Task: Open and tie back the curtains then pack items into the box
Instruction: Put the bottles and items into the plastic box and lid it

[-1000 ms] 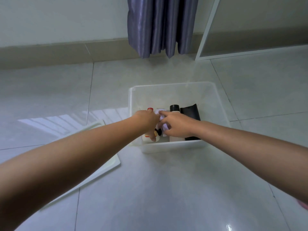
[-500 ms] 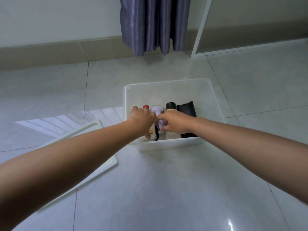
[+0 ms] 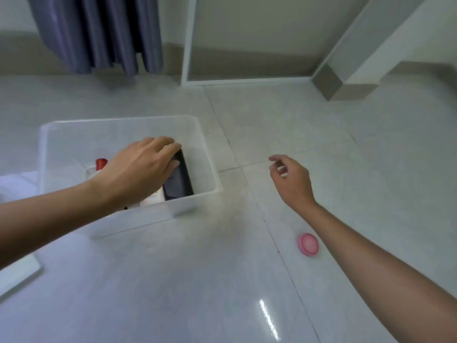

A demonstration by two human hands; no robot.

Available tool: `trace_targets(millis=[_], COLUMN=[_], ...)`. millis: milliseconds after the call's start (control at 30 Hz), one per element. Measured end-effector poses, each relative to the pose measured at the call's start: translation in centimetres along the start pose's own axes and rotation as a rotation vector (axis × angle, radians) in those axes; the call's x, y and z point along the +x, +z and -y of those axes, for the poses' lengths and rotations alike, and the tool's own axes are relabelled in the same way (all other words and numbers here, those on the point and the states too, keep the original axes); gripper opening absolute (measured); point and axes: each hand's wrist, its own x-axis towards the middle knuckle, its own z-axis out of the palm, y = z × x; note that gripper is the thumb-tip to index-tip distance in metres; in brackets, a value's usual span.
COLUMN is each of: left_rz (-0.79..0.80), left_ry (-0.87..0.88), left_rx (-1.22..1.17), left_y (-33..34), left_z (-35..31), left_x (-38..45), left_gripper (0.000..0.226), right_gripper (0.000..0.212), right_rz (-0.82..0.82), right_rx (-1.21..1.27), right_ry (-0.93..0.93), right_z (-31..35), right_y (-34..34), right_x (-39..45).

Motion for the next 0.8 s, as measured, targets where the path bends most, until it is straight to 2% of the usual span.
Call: trace_targets(millis=[200, 333, 400, 567, 667, 800], left_rz=[0.033, 0.039, 0.052, 0.074, 0.076, 0.046], left_ry=[0.325, 0.436, 0.446, 0.430, 0.409, 0.234], left_rx=[0.033, 0.090, 0.109, 0.107, 0.066, -0.005], left_y=[1.9, 3.7, 3.9, 3.7, 3.0, 0.4], left_z=[-5.7, -7.1, -7.1, -6.8, -6.5, -3.8], left_x=[2.3, 2.5, 2.2, 1.4, 0.8, -0.2], left_gripper=[0.056, 0.048, 0.051, 0.051, 0.054, 0.059], right_gripper=[0.045, 0.082, 0.084, 0.059, 0.058, 0.056], right_rz=[-0.073, 0.179, 0.227, 0.194, 0.137, -0.039], right_rx=[-0.303, -0.453, -0.419, -0.344, -0.281, -0.077], right_ry=[0.290, 0.569, 0.650, 0.609, 0.575, 0.344], right_z=[-9.2, -11.8, -12.7, -13.3, -11.7, -4.8], right_y=[-2.0, -1.5, -1.0, -0.8, -0.7, 0.3], right_x=[-9.1, -13.7, -14.8, -13.8, -11.4, -4.9])
